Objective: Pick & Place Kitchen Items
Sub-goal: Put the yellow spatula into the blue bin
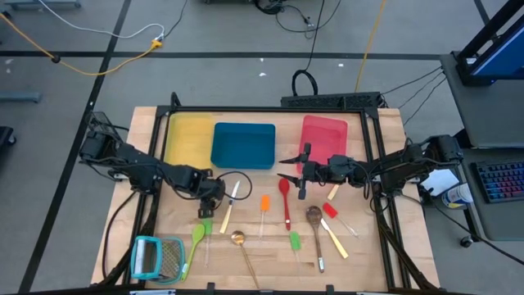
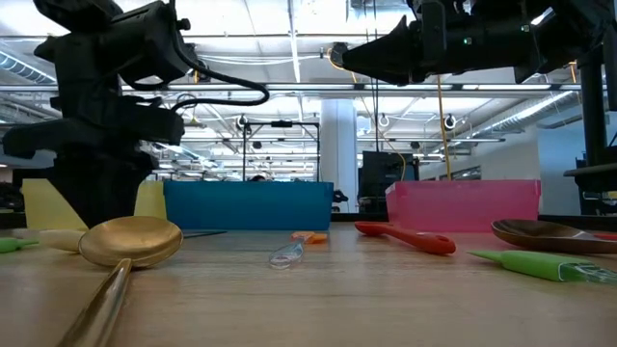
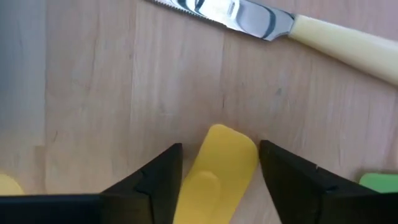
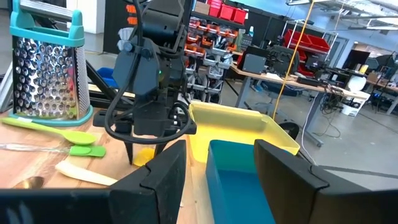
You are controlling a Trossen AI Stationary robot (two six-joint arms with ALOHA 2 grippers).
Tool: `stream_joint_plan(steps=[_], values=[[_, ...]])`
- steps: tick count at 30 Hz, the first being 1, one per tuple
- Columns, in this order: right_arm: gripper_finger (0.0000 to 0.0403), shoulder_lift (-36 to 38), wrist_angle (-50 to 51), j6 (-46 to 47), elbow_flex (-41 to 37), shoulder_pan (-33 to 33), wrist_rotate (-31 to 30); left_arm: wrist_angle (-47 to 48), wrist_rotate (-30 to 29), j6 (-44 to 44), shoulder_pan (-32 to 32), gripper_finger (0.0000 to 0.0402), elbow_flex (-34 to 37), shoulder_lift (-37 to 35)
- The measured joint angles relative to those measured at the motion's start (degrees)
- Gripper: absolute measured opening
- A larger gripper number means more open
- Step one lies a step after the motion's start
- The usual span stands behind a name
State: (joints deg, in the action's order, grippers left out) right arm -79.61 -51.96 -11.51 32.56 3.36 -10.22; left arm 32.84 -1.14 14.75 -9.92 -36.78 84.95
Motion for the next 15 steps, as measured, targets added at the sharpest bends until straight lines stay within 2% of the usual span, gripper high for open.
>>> stream_joint_plan(steps=[8,15], values=[[0.0183,-0.01,0.02,3.3,0.0,0.0,-0.04,-0.46,0.69,-4.11,1.19,0.0101,0.22,0.07],[0.0183,-0.01,0.04,6.41,0.0,0.0,-0.08,-4.34,-0.34,-6.89,1.28,0.0032,0.4,0.15]])
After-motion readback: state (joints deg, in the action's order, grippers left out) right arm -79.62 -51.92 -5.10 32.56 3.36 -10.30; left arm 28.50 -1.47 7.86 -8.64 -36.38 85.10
